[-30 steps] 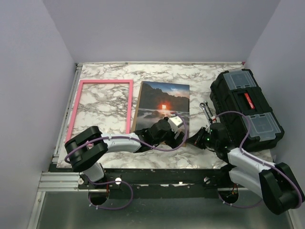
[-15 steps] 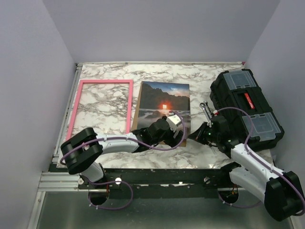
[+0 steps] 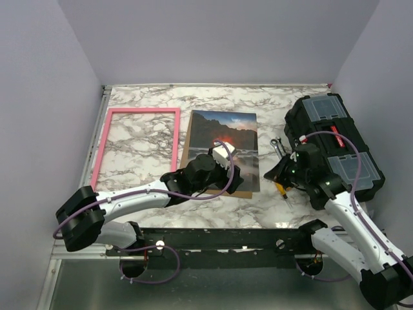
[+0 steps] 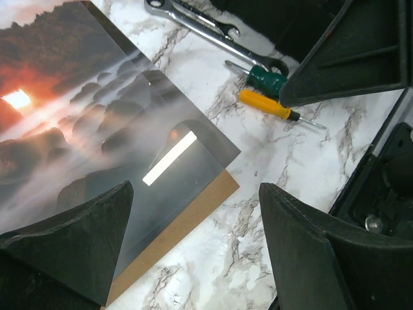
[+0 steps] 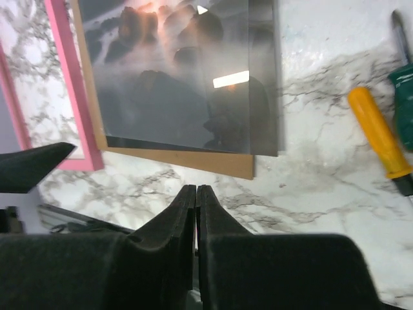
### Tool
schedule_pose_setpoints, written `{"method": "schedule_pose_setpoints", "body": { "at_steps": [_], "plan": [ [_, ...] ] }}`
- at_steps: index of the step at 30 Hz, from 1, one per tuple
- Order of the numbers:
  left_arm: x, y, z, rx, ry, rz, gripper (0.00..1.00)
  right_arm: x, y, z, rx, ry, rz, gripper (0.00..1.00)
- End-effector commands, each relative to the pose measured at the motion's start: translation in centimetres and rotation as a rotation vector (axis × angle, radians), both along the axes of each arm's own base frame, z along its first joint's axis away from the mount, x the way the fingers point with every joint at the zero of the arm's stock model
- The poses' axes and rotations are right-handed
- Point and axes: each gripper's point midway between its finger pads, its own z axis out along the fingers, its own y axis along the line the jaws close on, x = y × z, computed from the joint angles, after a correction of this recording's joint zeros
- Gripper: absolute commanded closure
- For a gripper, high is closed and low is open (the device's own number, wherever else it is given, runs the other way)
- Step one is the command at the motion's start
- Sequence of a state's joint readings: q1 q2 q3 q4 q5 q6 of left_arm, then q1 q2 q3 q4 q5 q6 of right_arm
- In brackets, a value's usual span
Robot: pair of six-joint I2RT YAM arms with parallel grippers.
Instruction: Take the photo out of the frame
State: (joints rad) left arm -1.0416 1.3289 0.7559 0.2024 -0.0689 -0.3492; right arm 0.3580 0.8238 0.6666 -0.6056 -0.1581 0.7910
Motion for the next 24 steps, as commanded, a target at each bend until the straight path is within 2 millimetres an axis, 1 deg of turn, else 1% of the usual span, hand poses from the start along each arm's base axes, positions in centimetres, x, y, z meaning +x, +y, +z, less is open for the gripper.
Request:
{"method": "schedule_pose_setpoints", "body": {
  "at_steps": [1,2,4,5,6,7,8,10,11,13,15,16,17,20,22,24],
  "plan": [
    [-0.2,0.6,1.9,-0.042,-0.009,0.008,0.18,-0.8,-1.6,-1.6,-0.075,0.038,-0.037,0.80],
    [-0.1,0.5,1.8,-0.043,-0.008,0.010,0.18,-0.5,-1.3,-2.2,-0.045,0.033,-0.051,0.74],
    [-0.1,0.4,1.4,-0.041,0.010,0.011,0.18,0.1,-0.8,-3.1,-0.001,0.030,-0.080,0.70],
    [-0.1,0.4,1.3,-0.040,0.020,0.010,0.18,0.6,-0.7,-3.6,0.006,0.009,-0.090,0.67],
    [-0.2,0.4,1.2,-0.043,0.028,0.006,0.18,0.9,-1.1,-4.9,-0.010,0.011,-0.118,0.57],
    [-0.4,0.3,1.2,-0.050,0.035,-0.001,0.18,1.4,-1.4,-5.6,-0.022,-0.003,-0.130,0.54],
    [-0.6,0.3,1.3,-0.060,0.040,-0.006,0.18,1.6,-1.2,-6.4,-0.024,-0.009,-0.110,0.54],
    [-1.1,0.4,1.4,-0.079,0.050,-0.017,0.18,2.2,0.0,-6.6,0.020,-0.069,-0.050,0.53],
    [-1.2,0.4,1.4,-0.082,0.053,-0.019,0.18,2.1,0.3,-7.0,0.036,-0.078,-0.033,0.52],
    [-1.5,0.8,1.1,-0.084,0.059,-0.020,0.18,1.9,0.3,-8.0,0.047,-0.084,-0.034,0.51],
    [-1.6,1.0,1.1,-0.086,0.059,-0.017,0.18,1.6,0.1,-9.3,0.053,-0.071,-0.040,0.48],
    [-1.7,1.1,1.0,-0.087,0.059,-0.016,0.18,1.6,0.5,-9.3,0.085,-0.084,-0.022,0.48],
    [-1.7,1.1,1.0,-0.088,0.061,-0.016,0.18,1.4,0.6,-9.8,0.109,-0.076,-0.021,0.48],
    [-1.7,1.0,1.1,-0.091,0.061,-0.021,0.18,1.2,1.2,-9.7,0.192,-0.102,-0.012,0.49],
    [-1.7,1.0,1.4,-0.094,0.059,-0.024,0.18,1.3,1.2,-9.6,0.226,-0.124,-0.034,0.49],
    [-1.7,0.9,1.7,-0.097,0.055,-0.025,0.18,1.3,1.3,-9.5,0.267,-0.132,-0.050,0.53]
  ]
}}
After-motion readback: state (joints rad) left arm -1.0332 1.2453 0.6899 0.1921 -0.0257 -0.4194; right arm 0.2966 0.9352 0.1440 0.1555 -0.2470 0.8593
